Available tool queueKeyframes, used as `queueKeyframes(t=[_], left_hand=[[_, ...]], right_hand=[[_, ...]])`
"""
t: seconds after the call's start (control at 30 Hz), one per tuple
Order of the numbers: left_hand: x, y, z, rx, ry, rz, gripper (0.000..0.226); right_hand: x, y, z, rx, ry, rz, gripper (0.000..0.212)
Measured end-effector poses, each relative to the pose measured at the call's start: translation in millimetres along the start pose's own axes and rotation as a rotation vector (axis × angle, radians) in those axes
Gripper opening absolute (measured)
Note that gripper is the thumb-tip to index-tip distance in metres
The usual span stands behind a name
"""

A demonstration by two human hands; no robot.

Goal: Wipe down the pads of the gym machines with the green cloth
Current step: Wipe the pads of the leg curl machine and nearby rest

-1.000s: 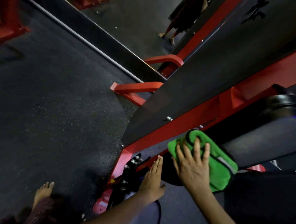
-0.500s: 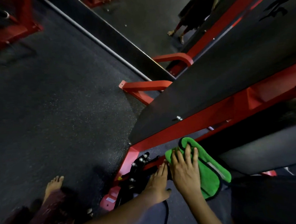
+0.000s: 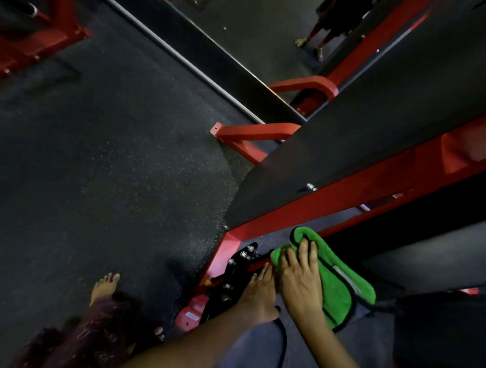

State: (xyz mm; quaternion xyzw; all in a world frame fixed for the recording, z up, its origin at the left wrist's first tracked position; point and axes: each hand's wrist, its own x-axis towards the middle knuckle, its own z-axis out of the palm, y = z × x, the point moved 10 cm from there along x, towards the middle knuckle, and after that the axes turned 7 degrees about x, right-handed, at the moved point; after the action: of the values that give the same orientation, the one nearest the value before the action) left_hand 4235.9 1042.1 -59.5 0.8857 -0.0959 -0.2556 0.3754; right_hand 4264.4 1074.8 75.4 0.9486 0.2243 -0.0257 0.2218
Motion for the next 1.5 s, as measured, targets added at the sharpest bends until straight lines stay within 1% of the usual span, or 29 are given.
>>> queueKeyframes(t=[0.03,0.1,0.13,0.2,0.3,0.37,0.47,0.6,0.73,0.83,0.93,1.0,1.1,1.17,1.23,1.27,1.33,1.4,1.43,1.47,1.5], left_hand=[[-3.0,0.6,-2.2,0.015,-0.015,0.016,0.096],[-6.6,3.8,-10.9,0.033,0.003,0.054,0.096],[-7.8,5.4,-16.1,0.025,0.028,0.068,0.096],[-9.1,7.4,-20.6,0.033,0.058,0.083,0.097],[-6.2,8.4,-11.9,0.040,0.024,0.067,0.095],[-7.6,11.2,-14.5,0.049,0.024,0.068,0.094],[-9.8,22.2,-24.3,0.019,0.029,0.119,0.093],[-12.9,39.5,-43.4,-0.029,0.082,0.173,0.095],[-17.0,60.9,-63.5,-0.032,0.123,0.239,0.092],[-23.7,80.8,-85.2,-0.016,0.167,0.314,0.090],[-30.6,102.7,-108.7,-0.032,0.205,0.405,0.091],[-33.6,115.9,-120.1,-0.058,0.211,0.445,0.091],[-38.0,132.9,-133.1,-0.071,0.217,0.482,0.093],[-40.6,139.1,-140.5,-0.075,0.230,0.498,0.095],[-43.0,146.6,-147.8,-0.065,0.237,0.524,0.096],[-43.8,149.3,-149.5,-0.058,0.229,0.533,0.097],[-45.0,151.2,-151.9,-0.041,0.228,0.536,0.097],[-48.6,156.8,-158.8,-0.010,0.245,0.562,0.097],[-49.9,161.1,-165.5,-0.003,0.254,0.577,0.096],[-52.3,166.1,-170.8,-0.004,0.260,0.597,0.095],[-55.1,172.8,-179.5,-0.006,0.269,0.621,0.093]], right_hand=[[-0.1,5.1,-4.7,0.007,0.027,0.018,0.046],[-1.8,22.6,-24.0,0.026,0.114,0.104,0.029],[-3.5,31.8,-31.2,0.053,0.133,0.165,0.028],[-7.4,35.5,-33.2,0.066,0.137,0.205,0.031],[-12.0,15.8,-7.0,0.039,0.025,0.081,0.049],[-10.7,11.1,-1.9,0.028,0.015,0.031,0.051],[-12.1,25.1,-22.8,0.018,0.090,0.029,0.047],[-23.6,48.8,-58.8,0.026,0.253,0.029,0.042],[-26.2,64.9,-85.9,-0.008,0.317,0.010,0.043],[-27.9,84.4,-119.0,-0.054,0.403,0.047,0.043],[-31.4,107.1,-155.0,-0.106,0.515,0.150,0.041],[-27.5,108.8,-159.9,-0.114,0.514,0.172,0.039],[-25.2,110.1,-166.2,-0.150,0.488,0.118,0.040],[-27.8,128.2,-195.8,-0.185,0.583,0.163,0.040],[-31.0,153.4,-231.9,-0.195,0.702,0.288,0.038],[-31.1,159.9,-242.5,-0.186,0.733,0.329,0.036],[-23.2,156.3,-243.2,-0.195,0.732,0.283,0.034],[-20.5,152.2,-238.0,-0.219,0.693,0.182,0.039],[-21.7,160.0,-244.1,-0.213,0.698,0.175,0.042],[-25.0,173.6,-254.1,-0.175,0.720,0.220,0.045],[-28.9,191.8,-268.7,-0.105,0.763,0.306,0.047]])
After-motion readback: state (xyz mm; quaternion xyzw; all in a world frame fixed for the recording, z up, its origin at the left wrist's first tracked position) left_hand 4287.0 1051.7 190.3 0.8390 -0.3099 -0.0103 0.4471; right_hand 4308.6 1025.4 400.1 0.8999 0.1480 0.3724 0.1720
